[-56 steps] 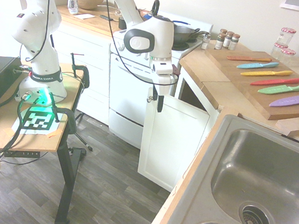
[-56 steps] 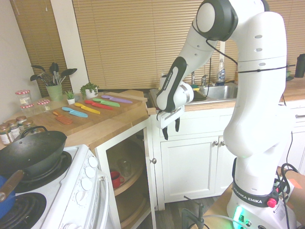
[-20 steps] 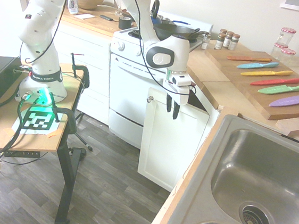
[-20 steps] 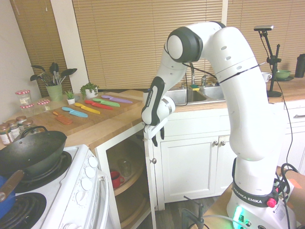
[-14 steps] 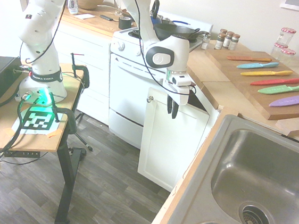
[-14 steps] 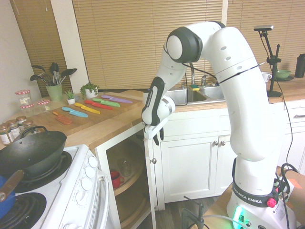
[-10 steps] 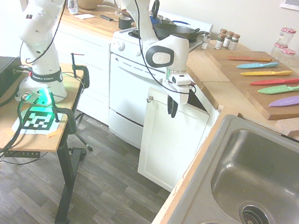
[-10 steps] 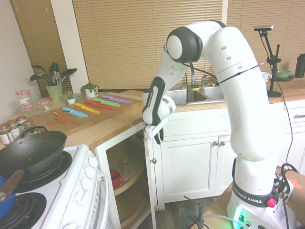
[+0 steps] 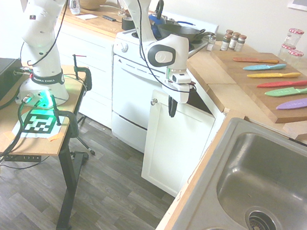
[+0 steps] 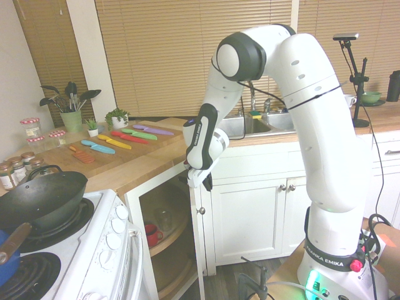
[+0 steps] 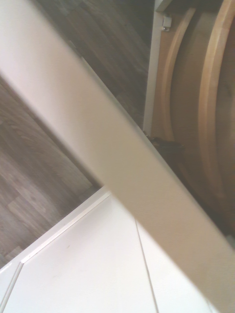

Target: Close the cabinet

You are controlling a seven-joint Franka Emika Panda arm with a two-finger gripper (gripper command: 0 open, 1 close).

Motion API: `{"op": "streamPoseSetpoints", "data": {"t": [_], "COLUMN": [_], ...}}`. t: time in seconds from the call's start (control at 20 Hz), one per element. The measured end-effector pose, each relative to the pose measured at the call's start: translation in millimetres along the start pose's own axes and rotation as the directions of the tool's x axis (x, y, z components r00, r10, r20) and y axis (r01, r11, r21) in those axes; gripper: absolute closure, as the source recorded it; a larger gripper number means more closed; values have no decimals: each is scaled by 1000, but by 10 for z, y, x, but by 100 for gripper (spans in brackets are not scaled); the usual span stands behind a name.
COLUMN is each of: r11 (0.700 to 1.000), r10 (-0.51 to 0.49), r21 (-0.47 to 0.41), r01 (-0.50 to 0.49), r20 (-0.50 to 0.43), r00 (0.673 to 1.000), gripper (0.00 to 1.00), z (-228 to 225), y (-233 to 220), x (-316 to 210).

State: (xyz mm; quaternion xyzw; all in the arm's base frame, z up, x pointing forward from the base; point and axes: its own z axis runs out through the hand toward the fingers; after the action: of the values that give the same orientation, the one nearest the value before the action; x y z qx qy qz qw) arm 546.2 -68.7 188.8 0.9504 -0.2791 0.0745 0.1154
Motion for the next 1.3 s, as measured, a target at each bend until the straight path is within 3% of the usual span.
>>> {"op": "streamPoseSetpoints", "data": {"t": [0.75,1.3], "r11": [997,999], "r10": [-72,-48], "r21": [9,23], "r01": [72,48], "r20": [-14,5], "r00": [997,999], "gripper": [100,100], "z": [-177,-448], "y": [-522,-1037], "x": [-320,23]}}
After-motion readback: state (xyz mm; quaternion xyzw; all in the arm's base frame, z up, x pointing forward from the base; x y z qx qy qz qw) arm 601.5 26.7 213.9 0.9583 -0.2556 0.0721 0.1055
